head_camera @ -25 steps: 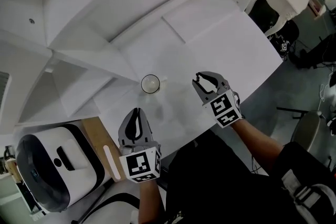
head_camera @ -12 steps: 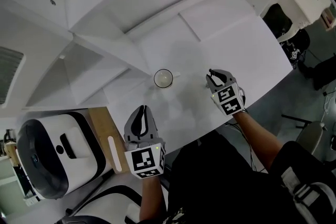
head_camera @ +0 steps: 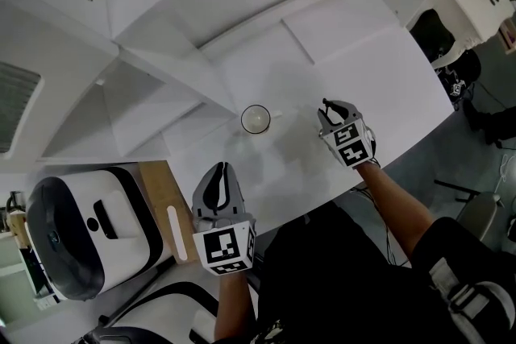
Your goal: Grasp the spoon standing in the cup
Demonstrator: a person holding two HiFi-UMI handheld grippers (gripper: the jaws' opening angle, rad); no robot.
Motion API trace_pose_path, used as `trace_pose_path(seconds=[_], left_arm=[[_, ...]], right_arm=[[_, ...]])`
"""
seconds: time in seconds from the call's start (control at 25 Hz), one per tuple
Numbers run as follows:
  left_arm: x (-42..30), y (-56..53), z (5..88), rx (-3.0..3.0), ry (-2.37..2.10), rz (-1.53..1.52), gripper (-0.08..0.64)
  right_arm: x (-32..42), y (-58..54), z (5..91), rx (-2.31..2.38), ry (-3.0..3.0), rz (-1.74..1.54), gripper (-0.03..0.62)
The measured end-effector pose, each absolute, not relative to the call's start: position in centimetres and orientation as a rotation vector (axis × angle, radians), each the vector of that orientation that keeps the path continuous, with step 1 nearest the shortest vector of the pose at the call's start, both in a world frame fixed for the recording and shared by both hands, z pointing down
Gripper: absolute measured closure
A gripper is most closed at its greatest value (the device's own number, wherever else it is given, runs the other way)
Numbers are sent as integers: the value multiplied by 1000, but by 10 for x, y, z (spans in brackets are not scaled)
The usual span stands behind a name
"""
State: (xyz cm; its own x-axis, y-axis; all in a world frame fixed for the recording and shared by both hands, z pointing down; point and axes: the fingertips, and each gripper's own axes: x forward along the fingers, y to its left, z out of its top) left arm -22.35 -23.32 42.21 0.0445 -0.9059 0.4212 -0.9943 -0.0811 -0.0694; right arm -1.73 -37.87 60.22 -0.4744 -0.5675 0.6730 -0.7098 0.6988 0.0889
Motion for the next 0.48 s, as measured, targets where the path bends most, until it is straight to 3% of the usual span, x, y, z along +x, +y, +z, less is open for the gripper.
trace_pose_path(seconds=[0.48], left_arm=[[-228, -217, 413, 2037, -1983, 552, 551]], right_arm=[[-15, -395, 641, 963, -2156, 294, 411]])
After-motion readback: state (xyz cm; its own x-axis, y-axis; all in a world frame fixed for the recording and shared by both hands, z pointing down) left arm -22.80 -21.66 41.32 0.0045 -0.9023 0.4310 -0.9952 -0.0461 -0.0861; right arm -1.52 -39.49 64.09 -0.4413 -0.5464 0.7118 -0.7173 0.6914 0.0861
